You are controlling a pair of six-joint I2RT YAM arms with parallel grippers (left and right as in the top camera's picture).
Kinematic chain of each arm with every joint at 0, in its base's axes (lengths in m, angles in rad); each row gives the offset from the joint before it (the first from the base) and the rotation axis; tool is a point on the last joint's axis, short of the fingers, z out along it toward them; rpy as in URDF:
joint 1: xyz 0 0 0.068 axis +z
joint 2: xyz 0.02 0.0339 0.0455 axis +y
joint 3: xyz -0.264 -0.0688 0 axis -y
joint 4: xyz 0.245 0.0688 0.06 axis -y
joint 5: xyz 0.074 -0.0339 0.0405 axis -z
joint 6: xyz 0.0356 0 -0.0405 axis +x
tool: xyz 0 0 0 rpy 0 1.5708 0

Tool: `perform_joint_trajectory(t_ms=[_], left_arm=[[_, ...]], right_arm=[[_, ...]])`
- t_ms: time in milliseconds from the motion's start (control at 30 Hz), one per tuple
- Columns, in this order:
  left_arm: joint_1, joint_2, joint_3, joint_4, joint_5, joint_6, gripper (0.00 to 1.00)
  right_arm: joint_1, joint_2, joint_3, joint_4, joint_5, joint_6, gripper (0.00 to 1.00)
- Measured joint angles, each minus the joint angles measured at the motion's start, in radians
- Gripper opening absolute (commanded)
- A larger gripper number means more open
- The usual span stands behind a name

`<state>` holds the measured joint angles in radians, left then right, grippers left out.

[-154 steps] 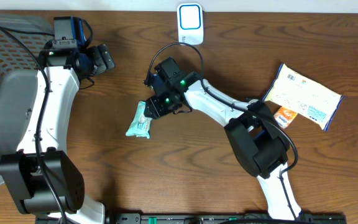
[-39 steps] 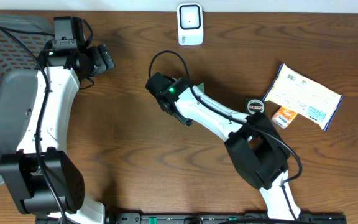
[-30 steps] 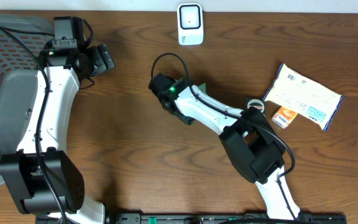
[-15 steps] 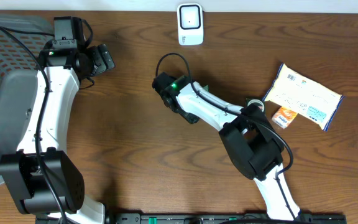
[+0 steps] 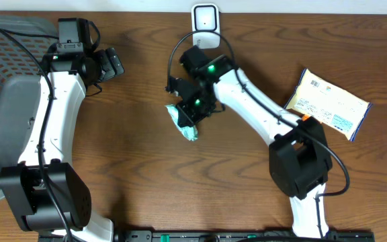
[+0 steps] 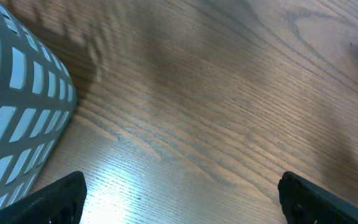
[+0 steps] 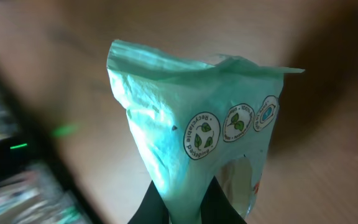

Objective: Scan the item barcode

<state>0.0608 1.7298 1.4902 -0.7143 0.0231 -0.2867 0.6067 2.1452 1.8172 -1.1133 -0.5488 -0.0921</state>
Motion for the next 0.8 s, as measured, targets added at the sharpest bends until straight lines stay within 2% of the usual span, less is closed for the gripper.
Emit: perform_joint_trajectory(t_ms=[200,333,500,667,767,800], left_arm=[[0.0,0.0,0.0,0.0,0.0,0.0,0.98],[0.0,0.0,0.0,0.0,0.0,0.0,0.98],[0.0,0.0,0.0,0.0,0.0,0.0,0.98],[0.0,0.0,0.0,0.0,0.0,0.0,0.98],[0.0,0.0,0.0,0.0,0.0,0.0,0.98],[0.0,0.0,0.0,0.0,0.0,0.0,0.98]], right_arm=[[-0.059,0.097,-0.002,-0.001,-0.196,-0.042,0.01],[-0.091,0.169,-0.017,-0.013,-0.23,-0.053,0.09],[-0.145,0.177,-0.021,-0.024,-0.202,-0.05,0.23],[-0.193,0.177,-0.021,-0.03,-0.084,-0.002,0.55],[-0.214,0.177,-0.02,-0.029,0.0,0.021,0.65],[-0.219,0.177,-0.02,-0.032,0.008,0.025,0.66]])
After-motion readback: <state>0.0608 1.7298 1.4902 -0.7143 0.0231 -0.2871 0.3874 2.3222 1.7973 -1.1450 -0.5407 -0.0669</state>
